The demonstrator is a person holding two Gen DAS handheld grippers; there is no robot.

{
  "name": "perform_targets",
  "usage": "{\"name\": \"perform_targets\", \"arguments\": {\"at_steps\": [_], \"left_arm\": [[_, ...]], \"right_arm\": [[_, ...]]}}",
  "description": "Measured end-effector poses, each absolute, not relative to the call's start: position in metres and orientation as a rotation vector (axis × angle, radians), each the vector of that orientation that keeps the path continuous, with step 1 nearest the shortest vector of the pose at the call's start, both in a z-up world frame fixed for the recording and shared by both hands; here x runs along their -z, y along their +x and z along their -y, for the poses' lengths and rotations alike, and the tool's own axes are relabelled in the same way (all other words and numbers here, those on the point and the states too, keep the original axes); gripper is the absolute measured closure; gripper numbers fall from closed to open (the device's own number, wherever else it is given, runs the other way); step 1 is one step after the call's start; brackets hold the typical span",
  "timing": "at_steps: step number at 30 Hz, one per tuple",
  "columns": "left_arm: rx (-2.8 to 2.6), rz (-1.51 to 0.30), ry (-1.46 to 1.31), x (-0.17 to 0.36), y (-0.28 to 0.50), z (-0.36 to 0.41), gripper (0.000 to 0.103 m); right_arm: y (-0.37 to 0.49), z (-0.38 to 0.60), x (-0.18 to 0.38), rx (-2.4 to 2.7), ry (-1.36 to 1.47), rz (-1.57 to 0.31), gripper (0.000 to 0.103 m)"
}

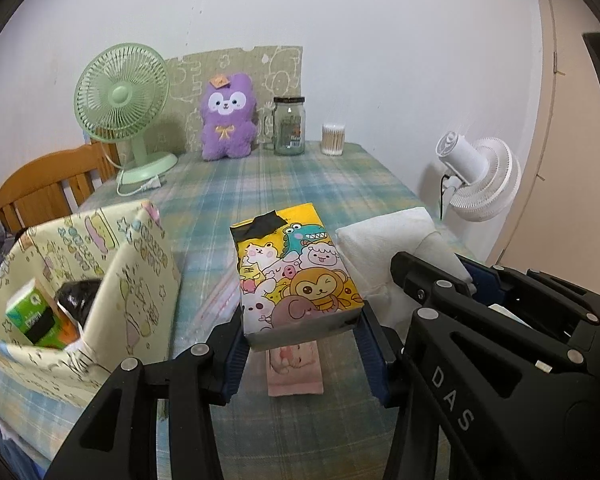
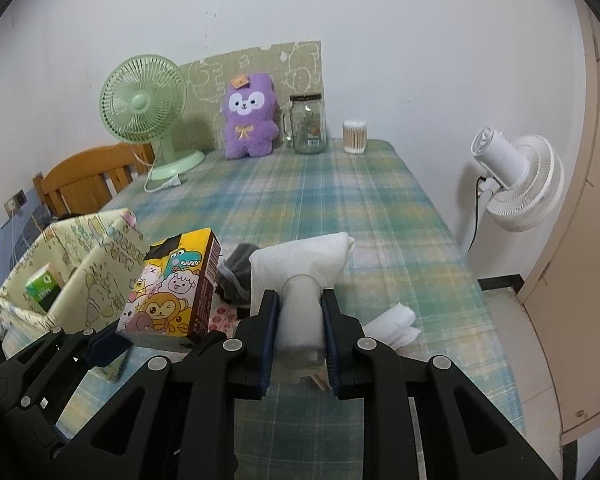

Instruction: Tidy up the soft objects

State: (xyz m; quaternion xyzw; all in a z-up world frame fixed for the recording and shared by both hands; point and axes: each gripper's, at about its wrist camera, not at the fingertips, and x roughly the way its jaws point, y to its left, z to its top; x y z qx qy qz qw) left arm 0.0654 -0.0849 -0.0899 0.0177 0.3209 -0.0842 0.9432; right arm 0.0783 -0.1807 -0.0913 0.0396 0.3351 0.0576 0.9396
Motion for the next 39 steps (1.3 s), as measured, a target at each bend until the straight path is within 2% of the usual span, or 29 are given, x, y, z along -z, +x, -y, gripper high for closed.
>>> {"name": "perform_targets", "arguments": {"at_steps": [17,39], "left_arm": [[0.205,-0.608,0.032,0.049,0.068,0.080,0.052],[0.198,-0.582,0.007,0.022,0.059,0.037,0.052]], "right_arm": [[0.074,0.179,0.042,-0.093,0.079,-0.611,0.079],[0.069,0.138,0.013,-0.152,0.077,-0.587,0.079]]}}
